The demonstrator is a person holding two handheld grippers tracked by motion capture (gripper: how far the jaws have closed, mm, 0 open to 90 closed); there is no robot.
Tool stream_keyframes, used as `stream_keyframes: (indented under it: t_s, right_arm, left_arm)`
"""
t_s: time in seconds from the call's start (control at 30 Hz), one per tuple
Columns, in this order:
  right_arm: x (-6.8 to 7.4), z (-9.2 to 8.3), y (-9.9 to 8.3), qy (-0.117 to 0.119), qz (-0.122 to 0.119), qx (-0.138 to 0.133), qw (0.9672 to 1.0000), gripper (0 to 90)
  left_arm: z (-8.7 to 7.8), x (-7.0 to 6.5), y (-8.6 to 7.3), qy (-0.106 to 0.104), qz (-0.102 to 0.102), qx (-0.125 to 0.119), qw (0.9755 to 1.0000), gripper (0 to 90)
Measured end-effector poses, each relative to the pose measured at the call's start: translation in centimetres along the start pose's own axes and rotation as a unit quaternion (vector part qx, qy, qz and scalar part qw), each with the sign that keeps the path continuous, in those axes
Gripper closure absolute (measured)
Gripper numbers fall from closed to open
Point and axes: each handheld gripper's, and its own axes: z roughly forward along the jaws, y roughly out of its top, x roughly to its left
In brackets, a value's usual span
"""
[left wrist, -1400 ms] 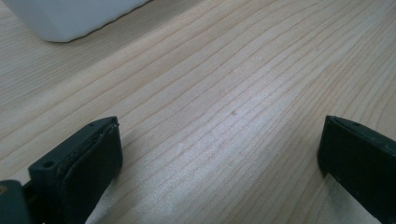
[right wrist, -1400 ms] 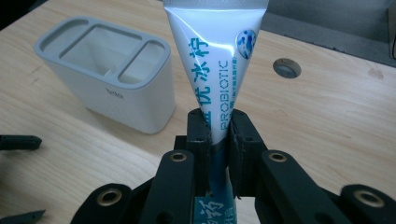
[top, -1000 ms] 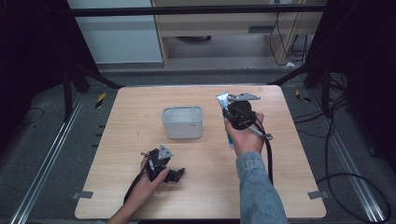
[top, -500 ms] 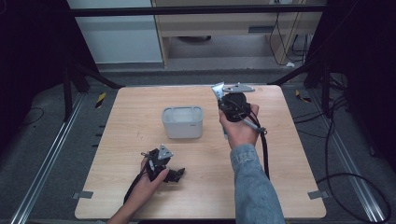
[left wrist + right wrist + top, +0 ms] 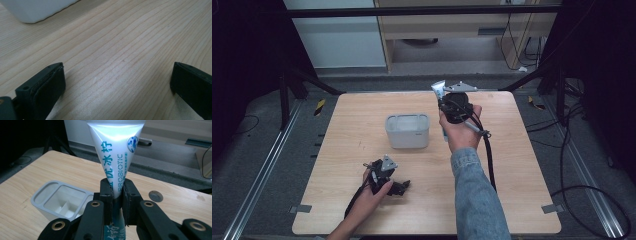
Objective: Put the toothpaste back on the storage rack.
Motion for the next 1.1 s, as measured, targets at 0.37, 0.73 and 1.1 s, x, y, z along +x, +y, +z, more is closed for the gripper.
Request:
stream_keyframes:
  t_s: [0.37,0.73,1.1]
  right_arm:
    - [1.0,0.1,1.4,0.011,-0.004,-0.028,0.9995,80.2]
    - [1.9,0.4,2.5,0.005,-0.017,-0.048,0.9987,80.1]
    - [3.4,0.5,4.1,0.002,-0.032,-0.071,0.9970,80.2]
  left_arm:
    - [0.0,0.0,0.0,0.000,0.000,0.000,1.0000,0.0]
    - [0.0,0.0,0.0,0.000,0.000,0.000,1.0000,0.0]
    - [0.0,0.0,0.0,0.001,0.000,-0.001,1.0000,0.0]
